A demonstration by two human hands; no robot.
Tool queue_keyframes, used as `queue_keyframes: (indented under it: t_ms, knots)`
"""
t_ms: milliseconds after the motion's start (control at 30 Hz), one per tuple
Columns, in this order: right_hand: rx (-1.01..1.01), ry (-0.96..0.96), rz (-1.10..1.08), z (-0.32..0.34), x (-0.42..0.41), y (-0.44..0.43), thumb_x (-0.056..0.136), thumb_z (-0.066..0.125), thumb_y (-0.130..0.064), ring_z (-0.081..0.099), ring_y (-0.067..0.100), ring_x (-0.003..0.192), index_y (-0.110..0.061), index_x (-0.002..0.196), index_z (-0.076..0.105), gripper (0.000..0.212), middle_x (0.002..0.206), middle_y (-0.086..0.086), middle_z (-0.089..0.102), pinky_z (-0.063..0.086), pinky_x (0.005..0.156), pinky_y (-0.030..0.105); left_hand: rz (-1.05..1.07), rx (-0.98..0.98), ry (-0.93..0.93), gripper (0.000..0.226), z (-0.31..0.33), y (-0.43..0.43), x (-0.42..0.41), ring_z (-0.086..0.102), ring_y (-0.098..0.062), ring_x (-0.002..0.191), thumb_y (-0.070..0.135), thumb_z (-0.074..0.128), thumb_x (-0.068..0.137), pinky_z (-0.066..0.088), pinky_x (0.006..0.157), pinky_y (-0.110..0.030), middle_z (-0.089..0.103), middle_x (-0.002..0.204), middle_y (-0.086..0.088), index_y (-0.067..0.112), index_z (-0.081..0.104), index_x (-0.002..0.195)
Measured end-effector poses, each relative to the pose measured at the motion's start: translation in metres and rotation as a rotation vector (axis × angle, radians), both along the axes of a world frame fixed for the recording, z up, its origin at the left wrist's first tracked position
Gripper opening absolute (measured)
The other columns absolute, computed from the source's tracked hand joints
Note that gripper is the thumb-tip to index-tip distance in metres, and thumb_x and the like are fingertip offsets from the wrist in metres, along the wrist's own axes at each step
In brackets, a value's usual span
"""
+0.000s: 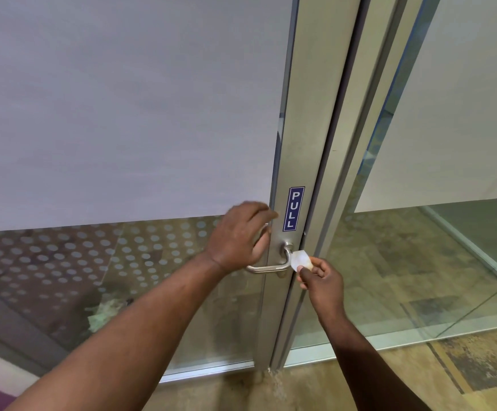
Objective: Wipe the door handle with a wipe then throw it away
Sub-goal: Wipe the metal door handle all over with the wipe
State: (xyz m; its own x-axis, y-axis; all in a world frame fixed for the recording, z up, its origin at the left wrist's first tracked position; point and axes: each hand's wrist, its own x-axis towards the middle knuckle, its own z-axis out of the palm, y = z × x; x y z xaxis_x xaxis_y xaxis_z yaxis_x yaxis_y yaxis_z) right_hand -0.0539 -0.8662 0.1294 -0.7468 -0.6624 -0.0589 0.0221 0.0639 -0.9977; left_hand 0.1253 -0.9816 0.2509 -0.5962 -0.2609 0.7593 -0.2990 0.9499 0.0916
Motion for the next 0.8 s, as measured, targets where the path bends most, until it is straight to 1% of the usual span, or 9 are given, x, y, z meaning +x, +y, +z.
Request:
queue_keyframes:
  t_ms: [100, 167, 200, 300, 400, 567, 667, 733, 800]
  knots:
    - [0.122, 0.266, -0.128, 0.000, -0.004, -0.002, 0.085, 0.073, -0.014, 0.068, 0.012, 0.074, -0.015, 0.108, 0.072, 0.023, 0.089, 0.001, 0.074, 0.049, 0.065, 0.023, 0.008, -0.176, 0.064, 0.034, 0.037, -0.014, -0.002, 0.059, -0.035, 0.117, 0.010, 0.067, 0.083, 0.043, 0.105, -0.044, 0.065, 0.123, -0.018, 0.005, 0.070, 0.116]
    - [0.135, 0.352, -0.146, 0.001, -0.006, -0.005, 0.086, 0.072, -0.014, 0.068, 0.018, 0.084, -0.015, 0.113, 0.074, 0.026, 0.094, 0.002, 0.072, 0.048, 0.070, 0.024, 0.047, -0.278, 0.054, 0.034, 0.058, -0.022, 0.000, 0.053, -0.037, 0.130, 0.014, 0.064, 0.087, 0.030, 0.119, -0.050, 0.060, 0.134, -0.020, 0.006, 0.068, 0.120]
    - [0.138, 0.389, -0.139, 0.002, -0.006, -0.008, 0.086, 0.072, -0.013, 0.068, 0.022, 0.087, -0.014, 0.115, 0.074, 0.028, 0.097, 0.003, 0.070, 0.049, 0.075, 0.026, 0.066, -0.319, 0.047, 0.034, 0.066, -0.027, 0.001, 0.050, -0.038, 0.135, 0.014, 0.062, 0.088, 0.025, 0.121, -0.053, 0.058, 0.139, -0.021, 0.006, 0.067, 0.120]
    - [0.149, 0.480, -0.059, 0.006, -0.001, -0.019, 0.088, 0.071, -0.013, 0.065, 0.020, 0.089, -0.011, 0.121, 0.071, 0.034, 0.102, 0.004, 0.064, 0.048, 0.085, 0.026, 0.119, -0.396, 0.025, 0.034, 0.080, -0.045, 0.003, 0.040, -0.040, 0.143, 0.013, 0.061, 0.089, 0.017, 0.123, -0.059, 0.050, 0.148, -0.022, 0.007, 0.067, 0.122]
    - [0.139, 0.629, 0.014, 0.007, 0.010, -0.022, 0.094, 0.063, -0.019, 0.063, 0.018, 0.088, -0.010, 0.120, 0.071, 0.029, 0.104, 0.002, 0.061, 0.044, 0.083, 0.023, 0.143, -0.417, -0.010, 0.037, 0.082, -0.058, 0.007, 0.035, -0.041, 0.146, 0.013, 0.062, 0.089, 0.011, 0.124, -0.057, 0.044, 0.152, -0.024, 0.007, 0.066, 0.125]
    - [0.207, 0.904, 0.117, -0.002, 0.013, -0.028, 0.096, 0.056, -0.021, 0.062, 0.016, 0.098, -0.013, 0.124, 0.069, 0.031, 0.120, 0.000, 0.062, 0.046, 0.084, 0.022, 0.155, -0.406, -0.035, 0.046, 0.079, -0.076, 0.012, 0.027, -0.042, 0.148, 0.017, 0.062, 0.091, 0.004, 0.125, -0.053, 0.038, 0.155, -0.027, 0.010, 0.052, 0.135]
    - [0.195, 0.836, 0.083, -0.002, 0.010, -0.035, 0.096, 0.057, -0.019, 0.063, 0.017, 0.096, -0.012, 0.121, 0.071, 0.028, 0.116, 0.002, 0.065, 0.050, 0.085, 0.025, 0.159, -0.429, -0.047, 0.050, 0.077, -0.082, 0.012, 0.026, -0.043, 0.148, 0.019, 0.060, 0.092, 0.004, 0.125, -0.052, 0.036, 0.156, -0.027, 0.011, 0.046, 0.139]
    - [0.155, 0.698, -0.008, -0.001, 0.008, -0.036, 0.095, 0.061, -0.018, 0.065, 0.016, 0.089, -0.011, 0.117, 0.073, 0.026, 0.107, 0.003, 0.069, 0.053, 0.083, 0.028, 0.158, -0.447, -0.048, 0.051, 0.076, -0.083, 0.010, 0.028, -0.043, 0.148, 0.019, 0.060, 0.092, 0.005, 0.124, -0.053, 0.036, 0.156, -0.027, 0.011, 0.044, 0.140]
    - [0.158, 0.499, -0.062, -0.005, 0.006, -0.038, 0.094, 0.062, -0.020, 0.066, 0.014, 0.082, -0.012, 0.109, 0.077, 0.022, 0.095, 0.002, 0.073, 0.054, 0.075, 0.027, 0.165, -0.462, -0.054, 0.053, 0.076, -0.084, 0.009, 0.029, -0.043, 0.148, 0.019, 0.060, 0.093, 0.007, 0.124, -0.054, 0.037, 0.155, -0.028, 0.010, 0.043, 0.142]
